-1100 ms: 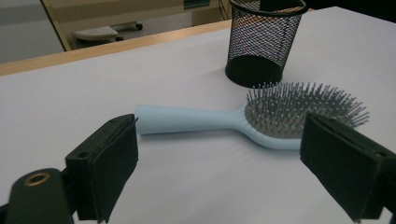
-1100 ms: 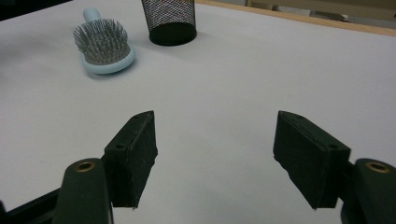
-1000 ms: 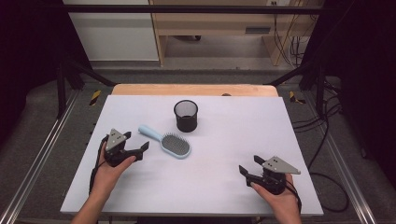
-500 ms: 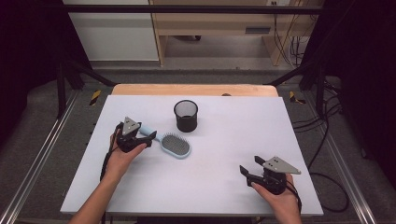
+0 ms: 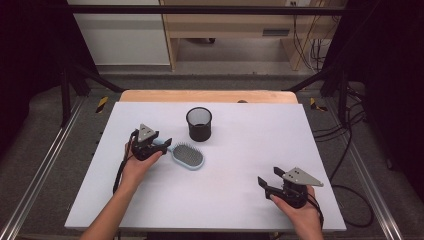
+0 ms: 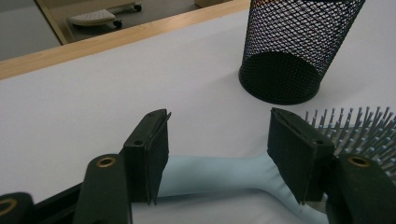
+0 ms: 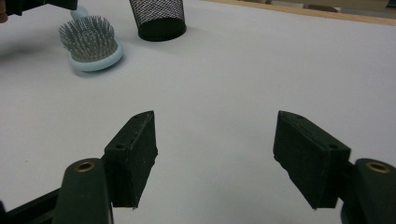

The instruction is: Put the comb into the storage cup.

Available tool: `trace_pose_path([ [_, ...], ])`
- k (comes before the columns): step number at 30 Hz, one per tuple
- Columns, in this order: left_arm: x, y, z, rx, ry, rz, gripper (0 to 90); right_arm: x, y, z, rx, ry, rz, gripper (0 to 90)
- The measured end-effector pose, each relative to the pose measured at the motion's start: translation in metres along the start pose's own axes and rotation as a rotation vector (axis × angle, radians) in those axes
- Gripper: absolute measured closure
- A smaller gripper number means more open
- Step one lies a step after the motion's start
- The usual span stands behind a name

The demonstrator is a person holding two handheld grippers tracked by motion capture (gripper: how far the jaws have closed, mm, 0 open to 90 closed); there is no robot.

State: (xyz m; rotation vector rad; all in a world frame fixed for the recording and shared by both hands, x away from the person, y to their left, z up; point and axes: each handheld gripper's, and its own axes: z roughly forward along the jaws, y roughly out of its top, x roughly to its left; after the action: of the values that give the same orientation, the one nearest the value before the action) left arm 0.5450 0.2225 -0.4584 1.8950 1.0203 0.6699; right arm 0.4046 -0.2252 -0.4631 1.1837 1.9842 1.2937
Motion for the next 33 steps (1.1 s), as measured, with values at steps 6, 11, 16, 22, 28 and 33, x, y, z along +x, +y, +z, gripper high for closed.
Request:
trace_pose_path([
  [6, -0.003, 0.0, 0.003, 0.011, 0.001, 0.013, 43.9, 0.0, 0.0, 0.0, -0.001, 0.0, 0.0, 30.1],
  [11, -0.004, 0.0, 0.005, 0.014, 0.004, 0.005, 60.2, 0.001, 0.0, 0.0, 0.002, 0.001, -0.003, 30.2],
  [16, -0.004, 0.0, 0.008, 0.014, -0.007, -0.001, 78.2, 0.001, 0.0, 0.0, 0.002, 0.003, -0.004, 30.5],
  [22, -0.003, -0.001, 0.01, 0.026, -0.016, -0.016, 86.6, 0.001, 0.0, 0.001, 0.003, 0.01, -0.01, 31.3],
  [28, -0.005, -0.001, 0.013, 0.034, -0.032, -0.022, 89.7, 0.002, 0.0, 0.0, 0.004, 0.011, -0.009, 29.6],
  [33, -0.007, -0.001, 0.014, 0.036, -0.029, -0.027, 89.7, 0.002, 0.0, 0.0, 0.001, 0.012, -0.012, 28.8],
])
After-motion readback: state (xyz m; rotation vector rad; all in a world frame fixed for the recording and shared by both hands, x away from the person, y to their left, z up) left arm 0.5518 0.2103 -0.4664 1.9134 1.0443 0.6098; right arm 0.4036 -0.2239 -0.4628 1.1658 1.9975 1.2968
